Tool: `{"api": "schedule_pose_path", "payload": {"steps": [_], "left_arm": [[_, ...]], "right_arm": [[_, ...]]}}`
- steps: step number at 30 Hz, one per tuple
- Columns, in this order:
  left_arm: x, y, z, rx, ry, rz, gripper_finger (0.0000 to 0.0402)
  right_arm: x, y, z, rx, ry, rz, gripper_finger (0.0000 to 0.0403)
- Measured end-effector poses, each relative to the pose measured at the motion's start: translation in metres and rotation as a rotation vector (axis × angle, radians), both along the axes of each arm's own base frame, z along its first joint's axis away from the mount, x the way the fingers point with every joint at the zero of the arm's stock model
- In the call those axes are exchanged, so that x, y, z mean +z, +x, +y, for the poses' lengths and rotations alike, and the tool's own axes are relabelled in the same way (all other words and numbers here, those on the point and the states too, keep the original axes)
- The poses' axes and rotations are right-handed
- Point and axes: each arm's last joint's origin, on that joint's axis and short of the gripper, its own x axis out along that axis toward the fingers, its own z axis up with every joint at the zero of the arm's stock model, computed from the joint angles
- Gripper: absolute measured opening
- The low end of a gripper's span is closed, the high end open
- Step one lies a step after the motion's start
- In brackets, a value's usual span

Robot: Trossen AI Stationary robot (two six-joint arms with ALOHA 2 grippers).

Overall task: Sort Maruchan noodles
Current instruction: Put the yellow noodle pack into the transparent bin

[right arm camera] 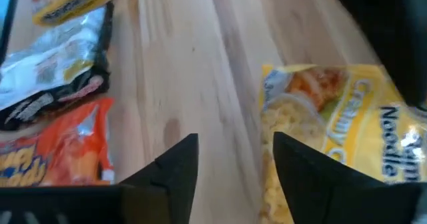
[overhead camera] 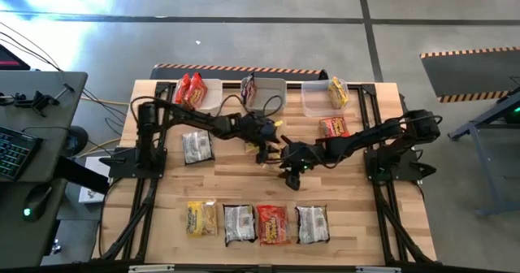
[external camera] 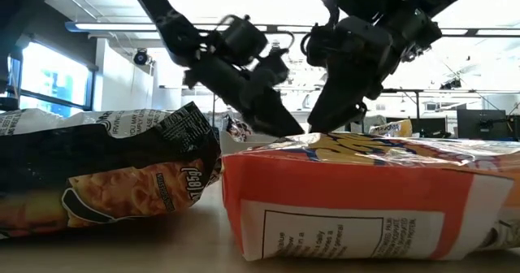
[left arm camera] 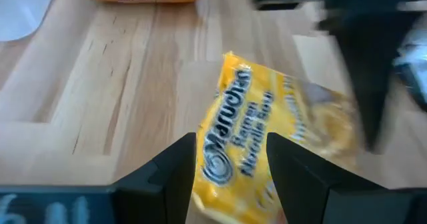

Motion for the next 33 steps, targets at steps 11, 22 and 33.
{"api": "schedule_pose_path", "payload": {"steps": [11, 22, 33], "left_arm": [[-0.016, 0.014, 0.005, -0.066, 0.029, 0.107, 0.0166], [-0.017, 0.015, -0.002, -0.223, 0.126, 0.076, 0.0038], [-0.010, 0.013, 0.000, -0.262, 0.169, 0.053, 0.0001]], "right_arm": [[0.020, -0.017, 0.010, 0.002, -0.074, 0.031, 0.0179], [0.033, -0.034, 0.006, -0.091, -0.131, 0.087, 0.0179], [-0.005, -0.048, 0.004, -0.085, -0.109, -0.069, 0.0160]]}}
